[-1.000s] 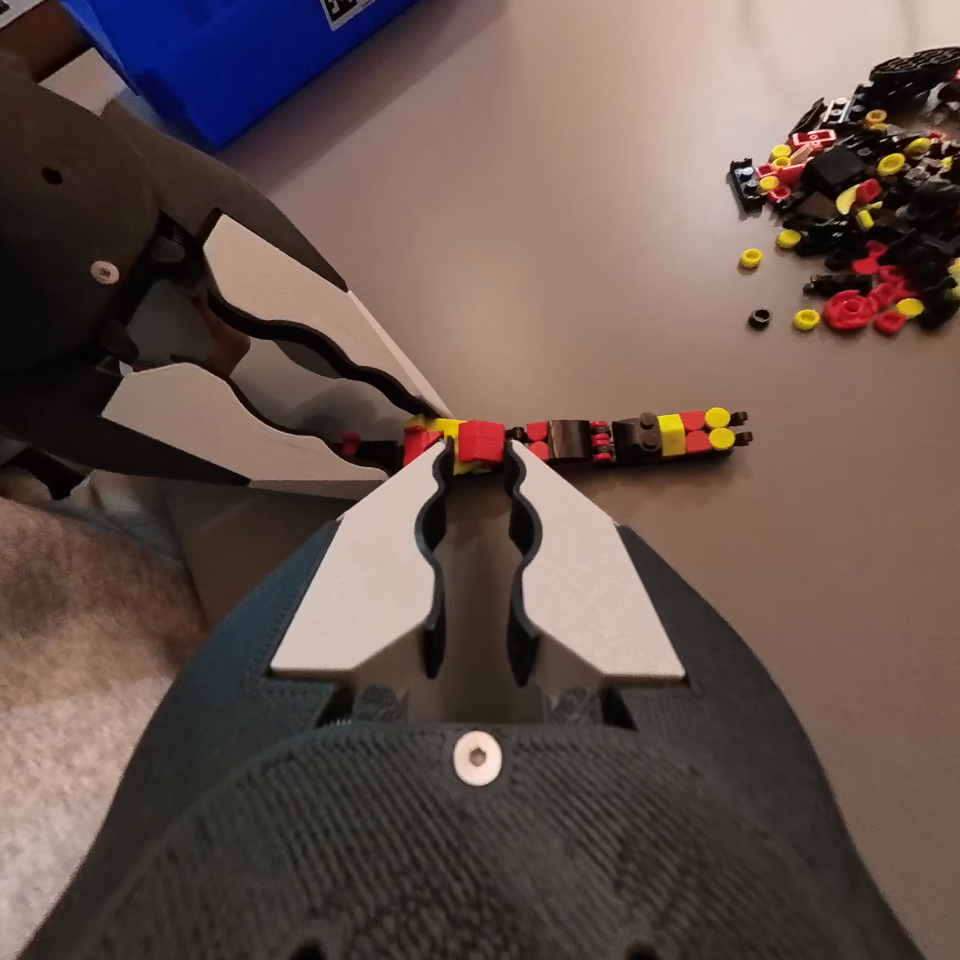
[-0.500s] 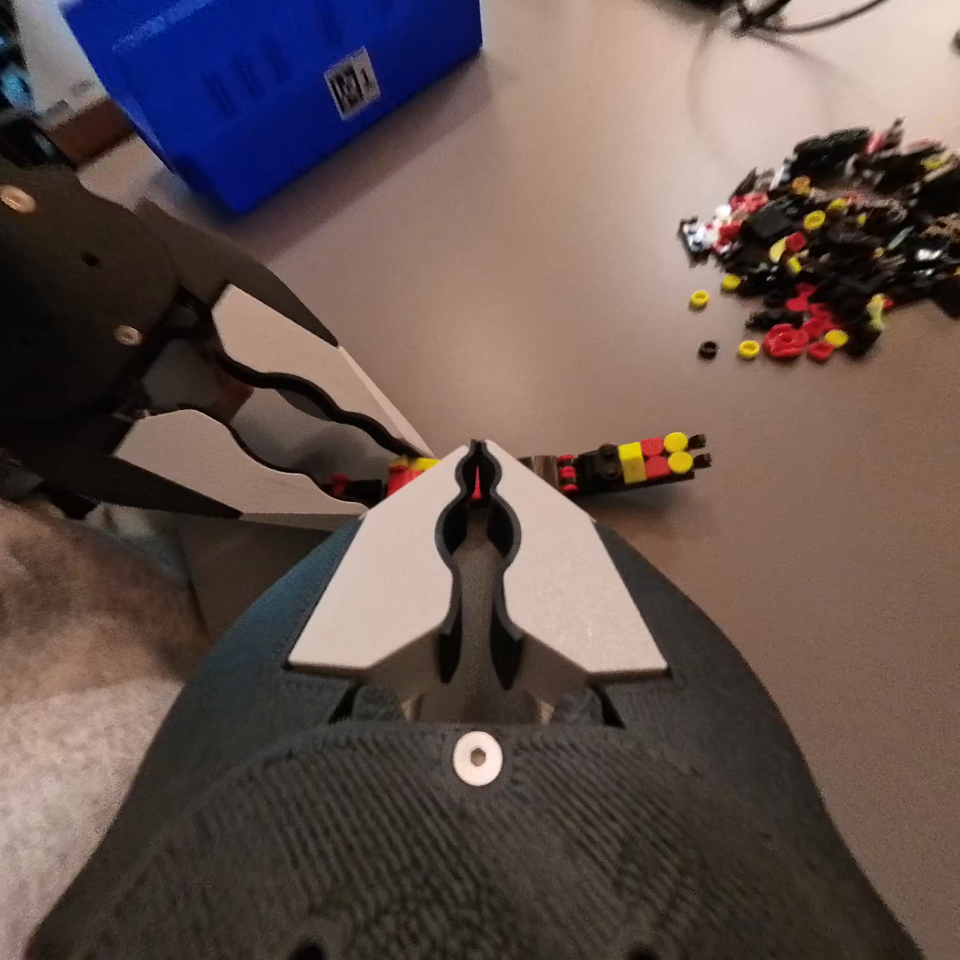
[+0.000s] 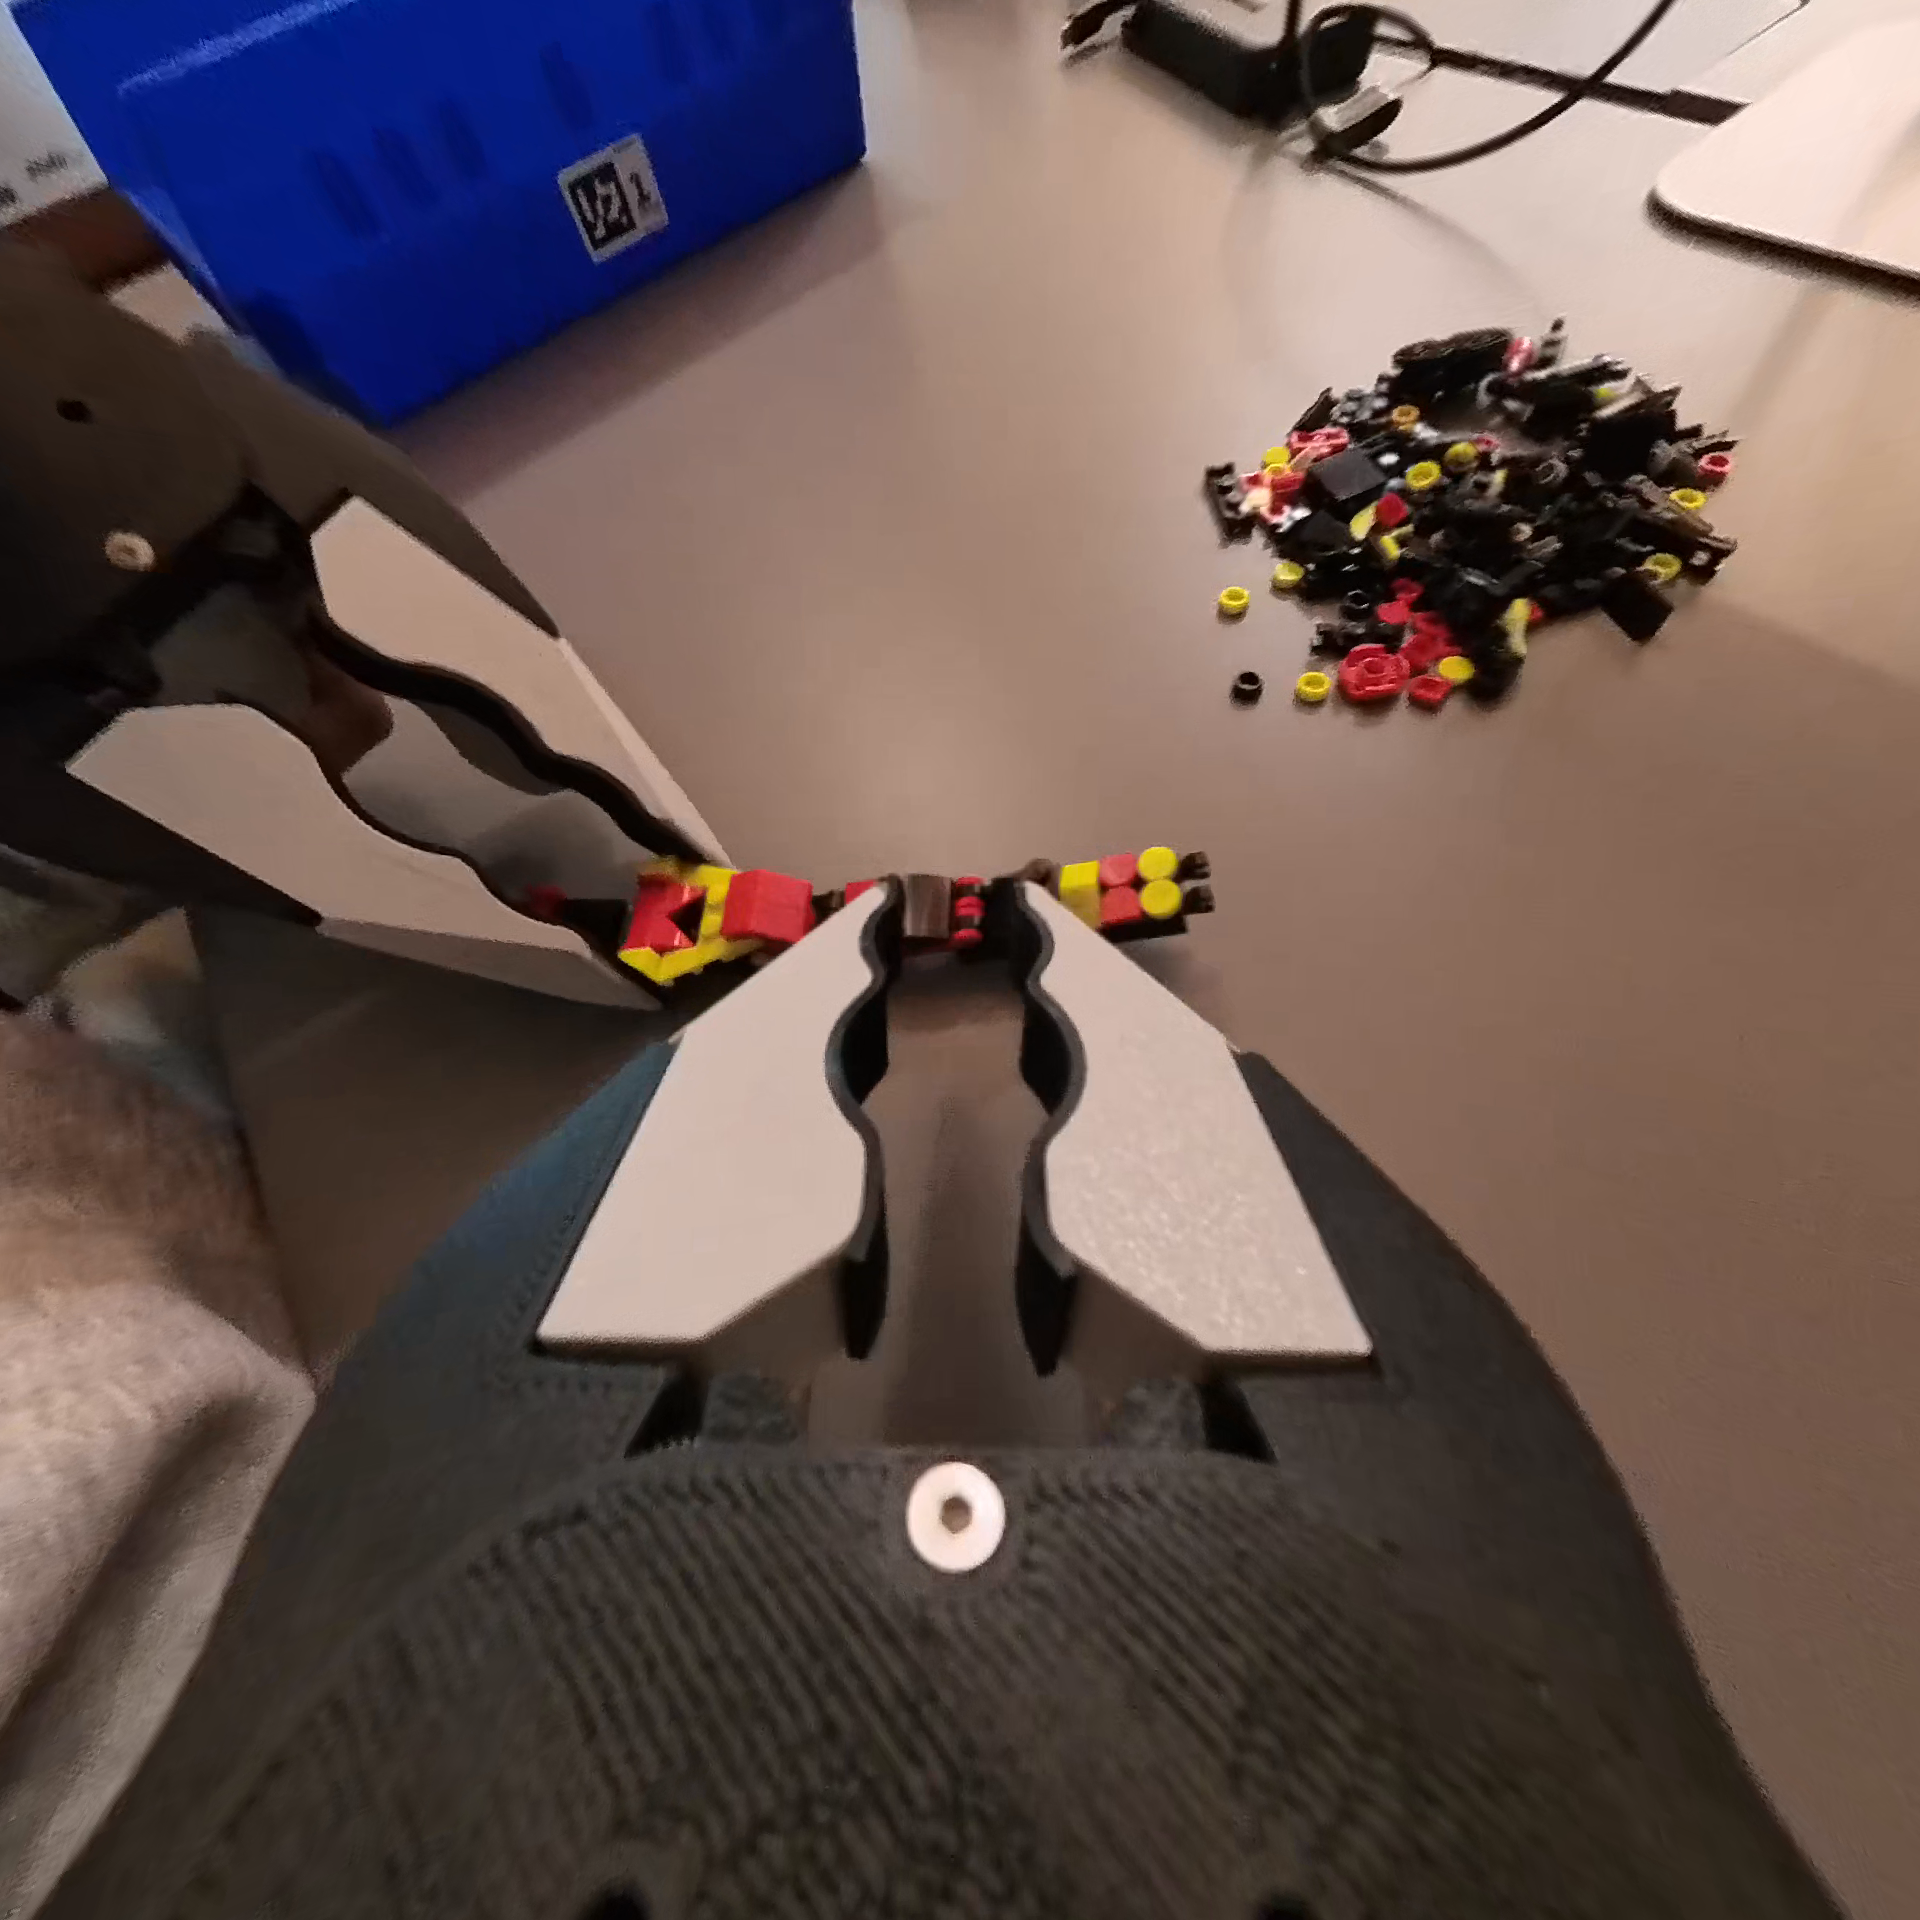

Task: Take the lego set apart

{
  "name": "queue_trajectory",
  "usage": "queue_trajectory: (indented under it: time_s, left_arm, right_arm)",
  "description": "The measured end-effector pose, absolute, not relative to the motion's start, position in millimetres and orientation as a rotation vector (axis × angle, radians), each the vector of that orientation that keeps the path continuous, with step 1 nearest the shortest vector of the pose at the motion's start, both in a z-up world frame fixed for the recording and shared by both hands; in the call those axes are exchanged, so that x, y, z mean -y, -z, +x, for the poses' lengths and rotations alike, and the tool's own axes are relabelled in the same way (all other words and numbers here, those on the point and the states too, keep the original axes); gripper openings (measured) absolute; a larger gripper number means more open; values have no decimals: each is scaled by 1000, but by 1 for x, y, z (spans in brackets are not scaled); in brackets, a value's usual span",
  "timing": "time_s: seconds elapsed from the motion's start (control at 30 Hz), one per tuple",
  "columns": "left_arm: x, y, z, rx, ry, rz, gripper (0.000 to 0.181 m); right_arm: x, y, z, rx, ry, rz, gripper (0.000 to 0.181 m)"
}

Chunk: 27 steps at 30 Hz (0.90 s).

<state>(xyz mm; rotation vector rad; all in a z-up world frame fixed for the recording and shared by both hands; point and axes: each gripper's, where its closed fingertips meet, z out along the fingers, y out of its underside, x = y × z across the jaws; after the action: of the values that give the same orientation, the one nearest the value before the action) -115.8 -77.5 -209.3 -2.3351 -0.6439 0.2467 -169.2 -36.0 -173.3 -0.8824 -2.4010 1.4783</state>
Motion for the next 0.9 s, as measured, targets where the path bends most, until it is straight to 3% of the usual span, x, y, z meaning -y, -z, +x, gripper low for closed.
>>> queue_trajectory:
  time_s: [0.13, 0.9]
  left_arm:
    - [78, 209, -115, 638, -236, -2332, 33]
    - [84, 190, -117, 450, -290, -2199, 31]
  right_arm:
    - [37, 180, -170, 2402, -1368, -836, 20]
    - [5, 174, -187, 2287, -1721, -1408, 43]
